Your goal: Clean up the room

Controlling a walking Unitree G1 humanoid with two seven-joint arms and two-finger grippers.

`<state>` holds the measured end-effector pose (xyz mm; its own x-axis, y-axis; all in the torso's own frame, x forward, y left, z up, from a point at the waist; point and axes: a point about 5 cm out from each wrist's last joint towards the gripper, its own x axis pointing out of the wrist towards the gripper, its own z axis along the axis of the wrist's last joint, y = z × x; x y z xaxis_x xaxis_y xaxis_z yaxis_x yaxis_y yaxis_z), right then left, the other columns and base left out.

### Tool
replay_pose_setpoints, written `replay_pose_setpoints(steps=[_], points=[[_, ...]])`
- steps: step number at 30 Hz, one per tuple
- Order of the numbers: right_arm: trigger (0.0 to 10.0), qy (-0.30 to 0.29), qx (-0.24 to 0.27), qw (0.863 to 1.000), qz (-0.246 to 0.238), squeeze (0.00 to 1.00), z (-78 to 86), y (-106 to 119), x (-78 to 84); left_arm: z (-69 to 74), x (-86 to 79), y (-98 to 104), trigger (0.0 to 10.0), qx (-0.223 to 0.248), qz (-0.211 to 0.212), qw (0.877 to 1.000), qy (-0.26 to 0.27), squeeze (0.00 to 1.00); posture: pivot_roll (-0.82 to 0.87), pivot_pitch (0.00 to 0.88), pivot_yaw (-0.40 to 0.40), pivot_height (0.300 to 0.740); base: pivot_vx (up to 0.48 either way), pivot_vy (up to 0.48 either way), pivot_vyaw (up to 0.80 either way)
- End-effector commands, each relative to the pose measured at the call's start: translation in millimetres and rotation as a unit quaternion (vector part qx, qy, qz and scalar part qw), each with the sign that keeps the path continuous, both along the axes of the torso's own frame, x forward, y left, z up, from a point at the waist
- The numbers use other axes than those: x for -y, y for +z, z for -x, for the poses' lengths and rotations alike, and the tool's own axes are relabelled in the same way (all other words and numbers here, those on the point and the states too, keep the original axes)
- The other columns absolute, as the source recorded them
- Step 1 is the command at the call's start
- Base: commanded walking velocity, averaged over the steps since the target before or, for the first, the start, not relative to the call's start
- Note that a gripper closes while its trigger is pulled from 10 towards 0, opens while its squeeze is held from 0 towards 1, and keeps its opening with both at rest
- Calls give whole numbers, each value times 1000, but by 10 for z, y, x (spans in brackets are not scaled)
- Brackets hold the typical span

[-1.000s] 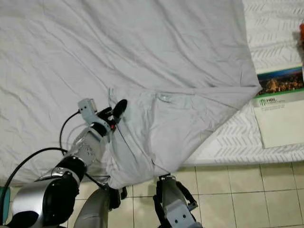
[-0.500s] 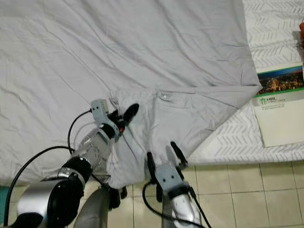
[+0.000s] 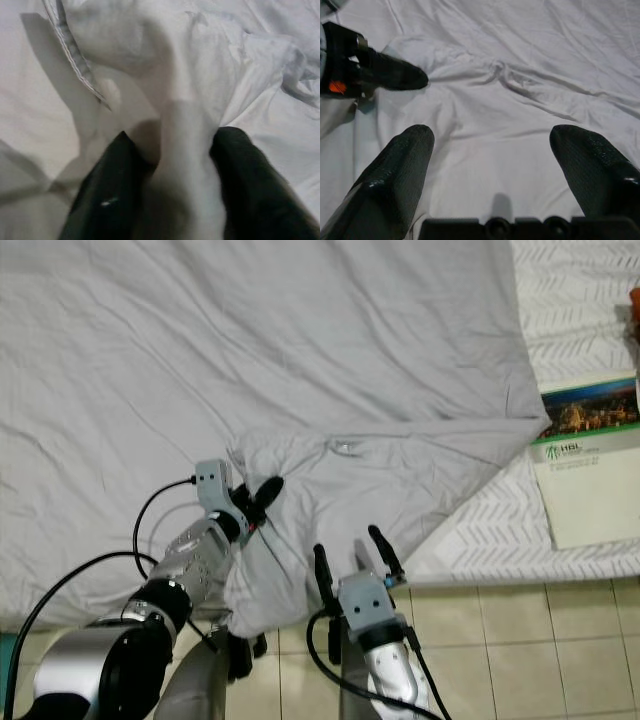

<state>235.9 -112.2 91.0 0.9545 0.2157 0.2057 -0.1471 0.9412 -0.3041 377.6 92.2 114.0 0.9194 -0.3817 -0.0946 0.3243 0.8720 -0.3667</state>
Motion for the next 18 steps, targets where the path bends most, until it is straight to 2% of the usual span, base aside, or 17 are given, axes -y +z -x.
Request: replay_pose_setpoints(steps=[1,3,4,8,9,11,12,13,14,16,17,18], points=[[10000,4,-34,999,-7,0,118,-113,-2,130,-77,-283,0,-44,-41,998,13,0,-315,705,39,740,0,0,0],[10000,10,-54,998,-8,0,203,-170,36,125,-208,-293,0,-34,-81,996,34,0,-304,696,41,740,0,0,0],[10000,10,-54,998,-8,0,203,-170,36,125,-208,-293,0,-34,-81,996,34,0,-304,696,41,740,0,0,0],[10000,4,-105,994,4,0,386,-332,215,162,-389,-324,0,-13,-109,994,23,0,-250,667,50,740,0,0,0],[10000,7,-123,992,6,0,422,-407,253,196,-411,-370,0,-13,-119,993,17,0,-225,636,63,740,0,0,0],[10000,8,-133,991,10,0,459,-443,286,221,-431,-402,0,-14,-126,992,12,0,-225,636,63,740,0,0,0],[10000,2,-143,990,12,0,495,-481,344,255,-452,-448,0,-16,-134,991,9,0,-211,576,69,740,0,0,0],[10000,-2,-149,989,12,0,519,-500,384,277,-465,-476,0,-17,-139,990,7,0,-211,576,69,740,0,0,0],[10000,-5,-154,988,13,0,506,-542,435,308,-459,-520,0,-22,-145,989,1,0,-202,496,70,740,0,0,0],[10000,-11,-159,987,14,0,430,-596,526,361,-415,-602,0,-32,-172,984,-16,0,-197,460,79,740,0,0,0],[10000,-11,-159,987,14,0,430,-596,526,361,-415,-602,0,-32,-172,984,-16,0,-197,460,79,740,0,0,0],[10000,-18,-155,988,11,0,397,-563,582,385,-382,-625,10000,-31,-173,984,-29,0,-194,427,99,740,0,0,0]])
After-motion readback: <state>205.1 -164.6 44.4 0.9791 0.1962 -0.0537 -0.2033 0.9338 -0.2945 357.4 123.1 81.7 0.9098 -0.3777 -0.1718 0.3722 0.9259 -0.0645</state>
